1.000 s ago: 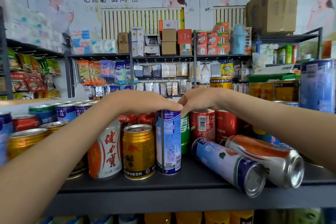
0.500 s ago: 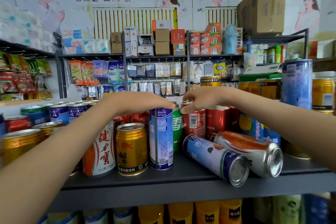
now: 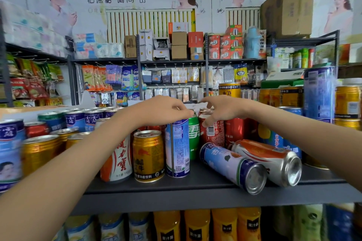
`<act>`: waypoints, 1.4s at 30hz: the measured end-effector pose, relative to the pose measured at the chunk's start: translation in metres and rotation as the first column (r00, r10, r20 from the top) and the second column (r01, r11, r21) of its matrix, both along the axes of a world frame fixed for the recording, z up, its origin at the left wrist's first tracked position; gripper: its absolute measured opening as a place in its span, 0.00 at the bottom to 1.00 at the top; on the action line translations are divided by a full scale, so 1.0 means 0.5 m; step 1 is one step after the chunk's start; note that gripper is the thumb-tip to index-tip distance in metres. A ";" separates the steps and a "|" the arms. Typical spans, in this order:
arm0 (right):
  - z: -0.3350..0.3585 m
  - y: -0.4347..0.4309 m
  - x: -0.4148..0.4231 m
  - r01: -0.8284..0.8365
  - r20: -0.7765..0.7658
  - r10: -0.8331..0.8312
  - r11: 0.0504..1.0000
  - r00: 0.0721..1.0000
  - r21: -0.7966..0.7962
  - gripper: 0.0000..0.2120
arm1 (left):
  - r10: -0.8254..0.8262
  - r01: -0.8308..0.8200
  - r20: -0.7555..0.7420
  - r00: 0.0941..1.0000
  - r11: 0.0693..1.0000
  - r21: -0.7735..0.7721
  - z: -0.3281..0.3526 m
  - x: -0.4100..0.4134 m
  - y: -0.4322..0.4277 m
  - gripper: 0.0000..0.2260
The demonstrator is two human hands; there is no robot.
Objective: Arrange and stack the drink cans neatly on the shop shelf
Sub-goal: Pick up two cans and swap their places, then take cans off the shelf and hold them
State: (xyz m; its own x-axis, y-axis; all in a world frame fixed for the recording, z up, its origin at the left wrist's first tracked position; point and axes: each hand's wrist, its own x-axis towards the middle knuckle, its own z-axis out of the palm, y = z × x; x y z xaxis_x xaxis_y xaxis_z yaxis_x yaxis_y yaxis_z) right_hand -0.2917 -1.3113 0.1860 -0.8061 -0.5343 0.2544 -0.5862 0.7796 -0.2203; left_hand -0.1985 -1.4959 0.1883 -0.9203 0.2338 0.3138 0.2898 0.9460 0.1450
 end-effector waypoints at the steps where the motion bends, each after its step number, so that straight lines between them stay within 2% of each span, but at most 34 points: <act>1: 0.002 0.002 0.003 -0.005 -0.014 0.004 1.000 1.000 -0.018 0.43 | 0.007 -0.007 0.003 1.000 1.000 -0.006 -0.002 0.002 0.001 0.22; 6: 0.037 0.010 0.033 -0.019 -0.157 0.009 0.998 0.988 -0.061 0.37 | 0.012 -0.012 -0.005 1.000 1.000 -0.009 -0.007 0.001 0.004 0.24; 9: 0.061 0.022 0.047 -0.058 -0.141 0.027 0.975 0.990 -0.217 0.30 | 0.020 -0.020 -0.030 0.999 1.000 -0.023 -0.006 0.000 0.007 0.24; 11: 0.075 0.034 0.058 -0.084 -0.148 0.037 0.942 0.988 -0.326 0.23 | 0.043 -0.044 -0.066 0.997 0.999 -0.026 -0.004 -0.004 0.009 0.27; 15: 0.101 0.061 0.080 -0.129 -0.116 0.073 0.784 0.991 -0.607 0.16 | 0.085 -0.082 -0.111 0.990 0.996 0.031 0.005 -0.002 0.026 0.36; 19: 0.116 0.075 0.110 -0.133 -0.033 0.183 0.563 0.983 -0.816 0.14 | 0.056 -0.016 -0.212 0.976 0.983 0.184 0.014 -0.005 0.060 0.34; 21: 0.117 0.075 0.128 -0.132 -0.005 0.263 0.466 0.965 -0.875 0.12 | -0.024 0.108 -0.218 0.976 0.917 0.385 0.022 -0.009 0.067 0.32; 24: 0.112 0.081 0.140 -0.058 0.053 0.370 0.283 0.927 -0.957 0.12 | -0.184 0.300 -0.239 0.953 0.666 0.683 0.031 -0.008 0.065 0.26; 25: 0.108 0.084 0.139 -0.024 0.082 0.404 0.251 0.911 -0.968 0.13 | -0.215 0.345 -0.270 0.939 0.570 0.745 0.033 -0.004 0.065 0.25; 27: 0.100 0.090 0.137 0.010 0.148 0.440 0.299 0.886 -0.954 0.12 | -0.234 0.404 -0.333 0.913 0.414 0.816 0.041 0.001 0.068 0.26; 28: 0.096 0.090 0.137 0.006 0.186 0.437 0.380 0.880 -0.925 0.13 | -0.227 0.420 -0.358 0.906 0.364 0.831 0.045 0.004 0.070 0.26; 30: 0.090 0.094 0.134 -0.066 0.205 0.354 0.622 0.912 -0.780 0.19 | -0.194 0.436 -0.392 0.899 0.331 0.837 0.054 0.007 0.071 0.19; 31: 0.091 0.094 0.136 -0.113 0.169 0.307 0.720 0.937 -0.684 0.20 | -0.164 0.431 -0.399 0.902 0.359 0.828 0.059 0.007 0.070 0.15; 32: 0.094 0.094 0.140 -0.155 0.110 0.278 0.775 0.954 -0.613 0.22 | -0.136 0.423 -0.406 0.904 0.424 0.800 0.062 0.006 0.067 0.15; 35: 0.117 0.082 0.160 -0.245 -0.026 0.277 0.799 0.961 -0.550 0.22 | -0.081 0.378 -0.449 0.890 0.681 0.627 0.067 0.011 0.068 0.17; 37: 0.130 0.067 0.173 -0.273 -0.107 0.253 0.836 0.961 -0.476 0.19 | -0.052 0.320 -0.470 0.881 0.796 0.513 0.070 0.019 0.078 0.19; 39: 0.138 0.059 0.177 -0.257 -0.159 0.211 0.883 0.965 -0.392 0.21 | -0.029 0.274 -0.494 0.869 0.860 0.431 0.074 0.025 0.086 0.22; 42: 0.140 0.058 0.178 -0.225 -0.139 0.187 0.906 0.973 -0.358 0.22 | -0.032 0.257 -0.505 0.863 0.887 0.384 0.073 0.028 0.096 0.25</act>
